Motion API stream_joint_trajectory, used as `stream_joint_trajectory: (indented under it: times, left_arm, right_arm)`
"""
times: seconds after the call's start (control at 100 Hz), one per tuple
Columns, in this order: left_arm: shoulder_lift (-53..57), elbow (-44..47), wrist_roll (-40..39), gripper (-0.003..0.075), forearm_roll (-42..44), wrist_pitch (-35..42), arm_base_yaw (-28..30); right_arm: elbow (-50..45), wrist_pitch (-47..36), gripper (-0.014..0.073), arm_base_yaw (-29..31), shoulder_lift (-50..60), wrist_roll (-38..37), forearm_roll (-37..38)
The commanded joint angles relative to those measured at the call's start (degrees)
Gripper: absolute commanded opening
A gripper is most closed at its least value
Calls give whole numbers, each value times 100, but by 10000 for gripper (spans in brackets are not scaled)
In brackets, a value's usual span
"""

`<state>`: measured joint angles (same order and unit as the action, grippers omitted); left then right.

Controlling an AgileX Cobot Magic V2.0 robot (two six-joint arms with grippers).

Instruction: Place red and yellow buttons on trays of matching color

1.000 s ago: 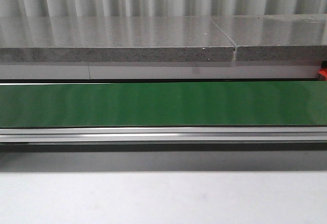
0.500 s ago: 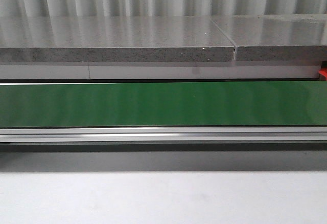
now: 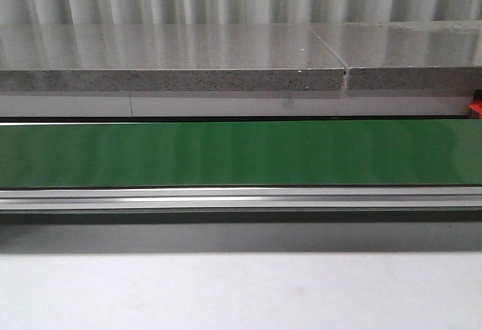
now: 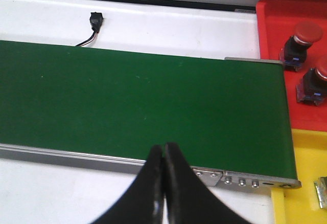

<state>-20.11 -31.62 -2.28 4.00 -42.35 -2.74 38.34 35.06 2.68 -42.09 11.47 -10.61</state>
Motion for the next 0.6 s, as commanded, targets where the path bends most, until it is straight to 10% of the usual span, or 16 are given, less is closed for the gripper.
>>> stream_joint_trajectory:
  times: [0.0,0.59]
  left_arm:
    - [-282,-377,-151,653,134,407,-38]
    - [-4803,-3398,-2154,544,1081,587,-38]
  right_arm:
    - [190,-307,-69,2,27,51,18]
    - [190,-296,-69,2,27,51,18]
